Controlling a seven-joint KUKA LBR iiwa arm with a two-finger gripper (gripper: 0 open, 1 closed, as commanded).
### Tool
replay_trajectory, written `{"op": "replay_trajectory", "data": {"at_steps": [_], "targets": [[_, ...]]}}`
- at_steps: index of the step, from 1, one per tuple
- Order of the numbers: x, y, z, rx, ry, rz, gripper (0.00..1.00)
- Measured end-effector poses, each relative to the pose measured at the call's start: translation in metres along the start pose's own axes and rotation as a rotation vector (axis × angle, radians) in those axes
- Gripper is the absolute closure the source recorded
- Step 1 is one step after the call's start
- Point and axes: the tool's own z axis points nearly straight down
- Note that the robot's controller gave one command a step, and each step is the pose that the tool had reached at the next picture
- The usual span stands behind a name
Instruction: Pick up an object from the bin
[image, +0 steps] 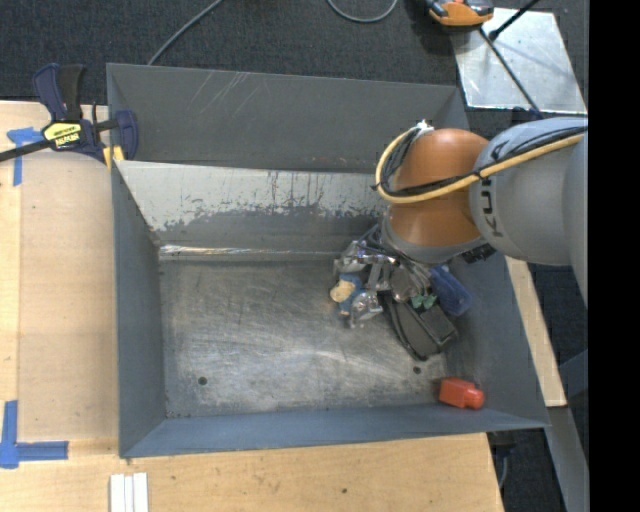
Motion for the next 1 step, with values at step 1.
{"op": "replay_trajectory", "data": {"at_steps": [1], "targets": [[0.0155, -0.0005, -0.1523, -0.003, 0.003, -0.007, 1.0]]}}
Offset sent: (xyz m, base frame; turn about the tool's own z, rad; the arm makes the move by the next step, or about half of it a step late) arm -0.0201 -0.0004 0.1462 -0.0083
